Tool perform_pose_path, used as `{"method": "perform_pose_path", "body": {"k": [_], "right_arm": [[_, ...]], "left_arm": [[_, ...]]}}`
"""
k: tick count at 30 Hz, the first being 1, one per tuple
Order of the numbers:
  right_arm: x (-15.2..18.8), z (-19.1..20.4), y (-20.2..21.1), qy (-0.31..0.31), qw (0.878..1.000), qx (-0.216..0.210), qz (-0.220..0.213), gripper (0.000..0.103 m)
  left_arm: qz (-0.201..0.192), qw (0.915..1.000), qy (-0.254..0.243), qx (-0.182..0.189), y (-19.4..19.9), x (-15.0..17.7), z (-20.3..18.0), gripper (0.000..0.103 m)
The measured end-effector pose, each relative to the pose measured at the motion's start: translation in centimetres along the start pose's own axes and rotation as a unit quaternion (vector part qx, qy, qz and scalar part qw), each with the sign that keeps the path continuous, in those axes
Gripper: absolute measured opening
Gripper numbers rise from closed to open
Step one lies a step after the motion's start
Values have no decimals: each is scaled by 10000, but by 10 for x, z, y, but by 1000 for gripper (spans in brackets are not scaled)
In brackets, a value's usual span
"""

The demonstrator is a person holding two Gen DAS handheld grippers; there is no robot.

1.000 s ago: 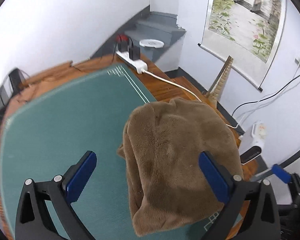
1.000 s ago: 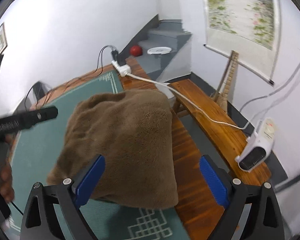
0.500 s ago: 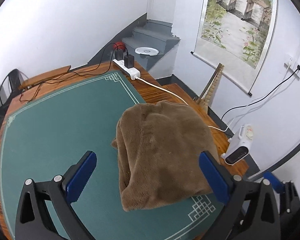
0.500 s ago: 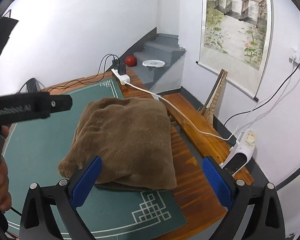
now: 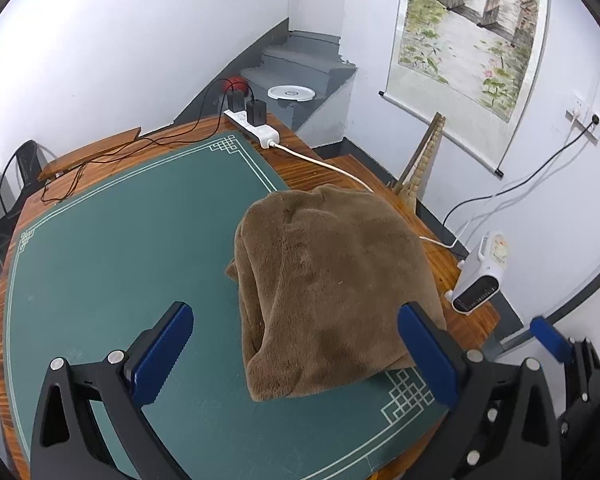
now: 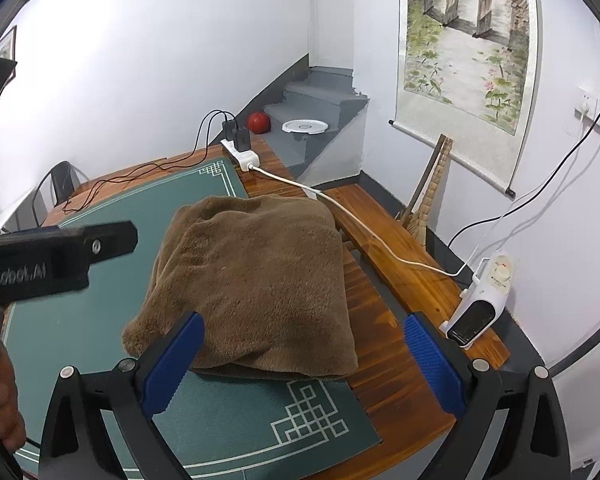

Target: Fold clothes

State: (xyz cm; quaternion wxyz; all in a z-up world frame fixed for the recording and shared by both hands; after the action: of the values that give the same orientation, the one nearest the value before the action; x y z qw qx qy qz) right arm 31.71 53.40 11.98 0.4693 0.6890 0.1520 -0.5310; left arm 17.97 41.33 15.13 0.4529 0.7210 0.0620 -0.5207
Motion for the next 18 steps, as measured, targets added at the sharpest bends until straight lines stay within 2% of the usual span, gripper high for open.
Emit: {"method": "perform_pose_path", "body": {"k": [3,8,18], "right_arm": [[-2,1,-3,-17,10000,-10,-3,102],[-1,4,-7,10,10000,-61,17,102],[1,0,-9,46,10000,5,70,102]], "left_arm": [[11,10000,-34,11,1,0,0,103],[156,9993,202,267,-2,3,1,103],[87,9999,-26,110,-3,2,-4,103]]}}
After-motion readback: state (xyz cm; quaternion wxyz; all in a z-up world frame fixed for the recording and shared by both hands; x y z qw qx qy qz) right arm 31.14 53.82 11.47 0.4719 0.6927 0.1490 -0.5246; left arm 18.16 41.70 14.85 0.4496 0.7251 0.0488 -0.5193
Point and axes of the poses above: each gripper's, at about its wrist camera, not at the fingertips, and y roughly against the way its jaws point, z to its left, x to its underside, the point moved 8 cm from there along -y, roughly the way its jaws point, and after that the axes turned 14 degrees about -z, right-handed, at the moved point
